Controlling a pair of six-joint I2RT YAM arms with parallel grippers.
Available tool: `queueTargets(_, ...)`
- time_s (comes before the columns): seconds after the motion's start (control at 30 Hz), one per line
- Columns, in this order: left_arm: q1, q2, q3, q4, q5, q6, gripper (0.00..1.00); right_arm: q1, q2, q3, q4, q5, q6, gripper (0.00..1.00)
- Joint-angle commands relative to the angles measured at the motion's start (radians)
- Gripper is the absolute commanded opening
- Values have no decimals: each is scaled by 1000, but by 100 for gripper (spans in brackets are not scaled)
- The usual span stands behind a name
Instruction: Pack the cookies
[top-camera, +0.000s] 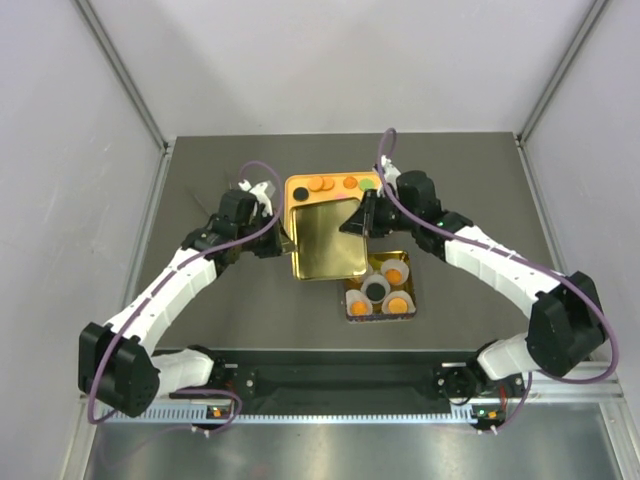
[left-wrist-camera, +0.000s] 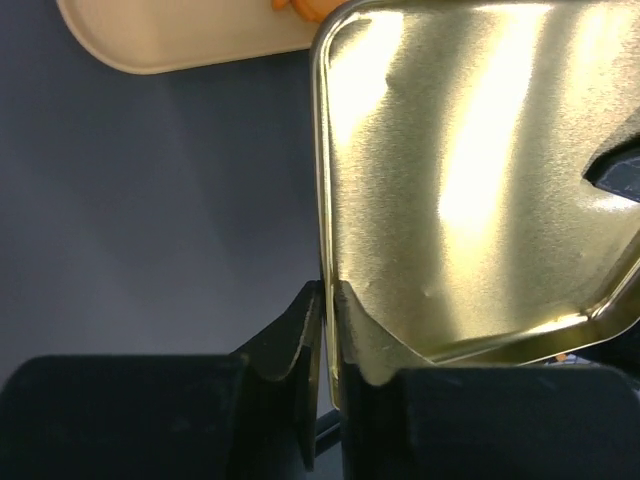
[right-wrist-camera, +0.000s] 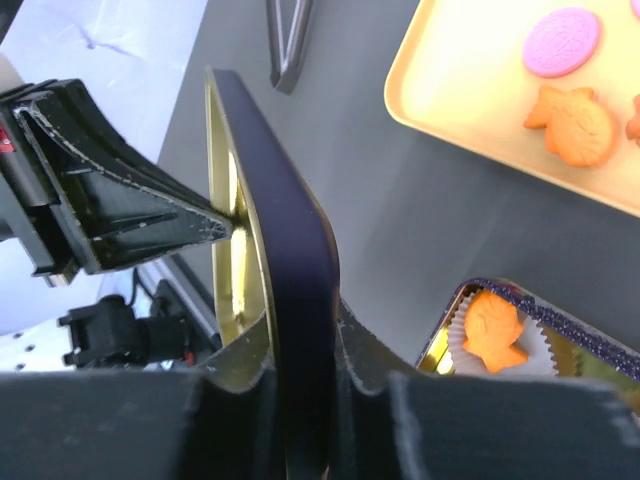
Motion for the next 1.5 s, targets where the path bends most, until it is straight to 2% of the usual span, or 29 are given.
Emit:
queueTargets(0.0,-36,-4,37,106,19,28,17,-35,-39,27,40,-60,33,0)
queueTargets(0.03,-36,-4,46,106,18,36,29,-44,-45,30,26,-72,40,0)
queueTargets(0.13,-38,-7,100,85,-5,88,47,-76,-51,48,-4,-86,45,0)
queueTargets(0.17,-42,-13,118,77,-17,121,60,-86,-54,54,-15,-92,45,0)
queueTargets(0.23,-57,-18,178,50,-62,166,66,-116,-56,70,-47,-117,51,0)
queueTargets(0.33,-175,-30,235,37,-203,264,73,-155,-60,90,-87,-137,60,0)
queueTargets(0.4,-293,-17,267,28,-282,321,74,-181,-62,103,-113,-149,67,0)
queueTargets(0.43,-335,2,276,17,-377,338,74,-193,-63,120,-123,-166,71,0)
queueTargets(0.5,-471,22,298,10,-476,408,74,-219,-60,140,-142,-175,73,0)
queueTargets(0.53,-520,45,301,5,-578,434,75,-227,-59,157,-162,-183,73,0)
queueTargets(0.57,-607,53,302,7,-627,492,75,-243,-56,166,-173,-187,73,0)
queueTargets(0.63,-685,82,305,10,-738,555,76,-254,-48,183,-193,-201,76,0)
queueTargets(0.7,-766,99,312,19,-781,625,77,-270,-40,191,-202,-212,83,0)
queueTargets(0.9,-846,149,309,54,-873,747,80,-285,-48,197,-218,-220,102,0)
queueTargets(1.03,-855,190,243,183,-1020,864,80,-299,-49,209,-239,-218,120,0)
queueTargets(1.27,-857,258,227,287,-1031,933,79,-305,-33,222,-244,-247,182,0)
queueTargets(1.37,-857,280,200,367,-1067,981,77,-307,-37,228,-242,-252,202,0)
queueTargets(1.47,-857,301,169,502,-1137,1056,68,-307,-46,222,-242,-250,226,0)
